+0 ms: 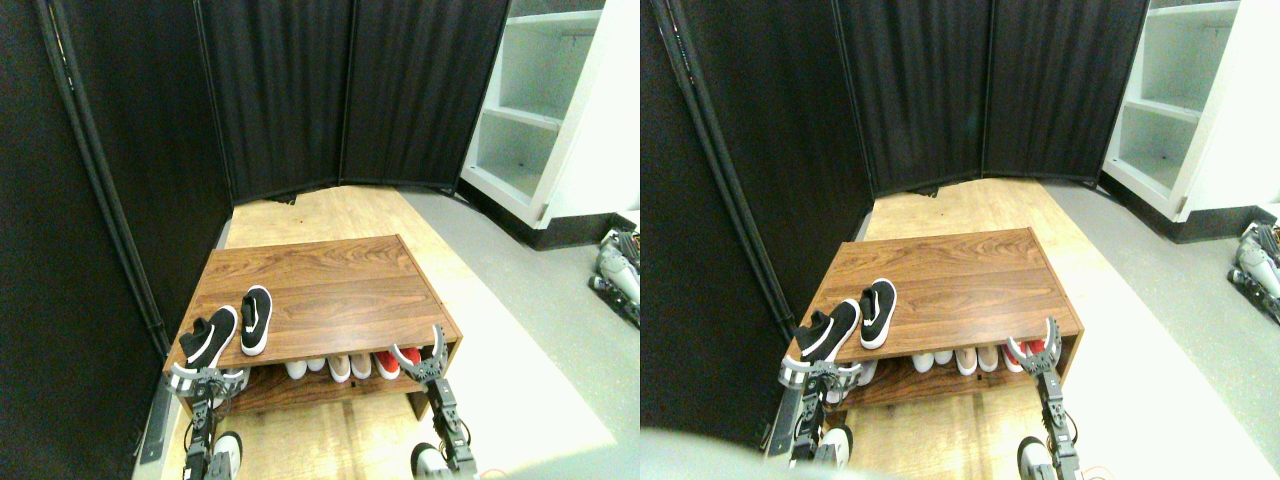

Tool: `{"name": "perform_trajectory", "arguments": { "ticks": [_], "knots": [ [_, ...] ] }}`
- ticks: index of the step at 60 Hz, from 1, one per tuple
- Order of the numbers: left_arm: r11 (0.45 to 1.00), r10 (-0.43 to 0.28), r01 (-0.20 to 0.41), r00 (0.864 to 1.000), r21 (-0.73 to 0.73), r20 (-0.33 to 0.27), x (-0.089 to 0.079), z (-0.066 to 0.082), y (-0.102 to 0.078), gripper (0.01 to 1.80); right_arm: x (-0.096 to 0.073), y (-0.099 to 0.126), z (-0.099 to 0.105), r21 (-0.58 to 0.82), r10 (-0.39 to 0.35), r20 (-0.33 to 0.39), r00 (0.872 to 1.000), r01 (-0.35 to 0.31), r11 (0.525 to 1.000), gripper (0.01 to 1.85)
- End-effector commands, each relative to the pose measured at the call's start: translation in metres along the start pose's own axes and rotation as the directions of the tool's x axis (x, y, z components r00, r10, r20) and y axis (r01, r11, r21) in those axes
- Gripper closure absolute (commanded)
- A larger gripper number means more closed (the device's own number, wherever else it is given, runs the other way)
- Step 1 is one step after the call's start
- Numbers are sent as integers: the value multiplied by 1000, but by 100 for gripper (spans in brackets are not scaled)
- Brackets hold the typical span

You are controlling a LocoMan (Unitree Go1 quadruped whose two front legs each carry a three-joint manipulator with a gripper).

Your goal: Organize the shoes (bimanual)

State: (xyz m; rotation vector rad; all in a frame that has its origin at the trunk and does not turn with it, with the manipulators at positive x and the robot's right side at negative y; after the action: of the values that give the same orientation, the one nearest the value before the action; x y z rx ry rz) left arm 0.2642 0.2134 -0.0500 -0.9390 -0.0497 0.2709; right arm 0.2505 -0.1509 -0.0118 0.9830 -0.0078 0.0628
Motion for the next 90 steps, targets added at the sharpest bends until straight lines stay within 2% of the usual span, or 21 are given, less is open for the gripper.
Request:
{"name": "perform_trajectory", "arguments": {
  "ticks": [1,5,15,24,28,34,41,43,51,59,61,62,66,69,72,77,82,87,88,89,90],
  "knots": [
    [997,-45,46,999,-58,3,7,1,-12,20,0,14,4,7,76,20,997,-76,997,117],
    [997,-50,49,999,-66,-12,10,-2,-14,22,-3,14,4,-9,81,12,997,-81,997,117],
    [999,-54,54,999,-9,-4,13,-9,-14,26,-7,14,4,3,74,10,997,-74,997,117],
    [999,-38,38,999,-1,-7,15,-14,-10,18,-10,15,8,2,92,18,996,-92,996,114],
    [999,-34,34,999,-29,-12,14,-15,-10,19,-10,15,9,13,98,17,995,-99,995,114],
    [999,-47,47,999,12,-7,9,-14,-9,18,-10,14,11,4,96,24,995,-96,995,118],
    [998,-46,46,999,-37,-17,5,-14,-8,20,-10,13,12,17,101,24,995,-102,995,118],
    [996,-35,34,999,-78,-20,0,-13,-8,23,-9,13,12,16,100,27,995,-101,995,117],
    [998,-28,27,1000,-57,-15,-18,-3,-10,24,-8,11,12,18,98,32,995,-99,995,119],
    [997,-35,35,999,-71,-6,-42,16,-16,22,-7,10,11,17,84,34,996,-85,996,119],
    [997,-40,39,999,-73,-8,-44,18,-16,24,-7,10,11,18,82,34,996,-83,996,118],
    [995,-54,53,999,-83,-3,-50,26,-15,28,-6,10,11,25,79,32,996,-80,996,118],
    [996,-62,63,998,-65,19,-55,34,-12,29,-6,10,11,30,71,32,997,-72,997,117],
    [996,-70,73,996,-50,52,-61,47,-8,35,-5,9,11,36,71,31,997,-72,997,117],
    [995,-89,91,993,-32,77,-63,53,-7,41,-4,9,11,54,67,31,997,-68,996,117],
    [990,-133,127,983,52,129,-62,70,-3,76,-3,9,9,65,69,28,997,-71,995,115],
    [983,-160,145,976,112,145,-59,79,1,83,-3,10,8,60,70,28,997,-71,996,116],
    [975,-192,168,967,146,167,-53,91,2,113,-4,12,7,57,70,25,997,-71,996,115],
    [975,-192,168,967,146,167,-53,91,2,113,-4,12,7,57,70,25,997,-71,996,115],
    [964,-236,205,953,170,190,-47,96,3,144,-5,12,6,62,71,27,997,-73,995,116],
    [964,-236,205,953,170,190,-47,96,3,144,-5,12,6,62,71,27,997,-73,995,116]
  ]
}}
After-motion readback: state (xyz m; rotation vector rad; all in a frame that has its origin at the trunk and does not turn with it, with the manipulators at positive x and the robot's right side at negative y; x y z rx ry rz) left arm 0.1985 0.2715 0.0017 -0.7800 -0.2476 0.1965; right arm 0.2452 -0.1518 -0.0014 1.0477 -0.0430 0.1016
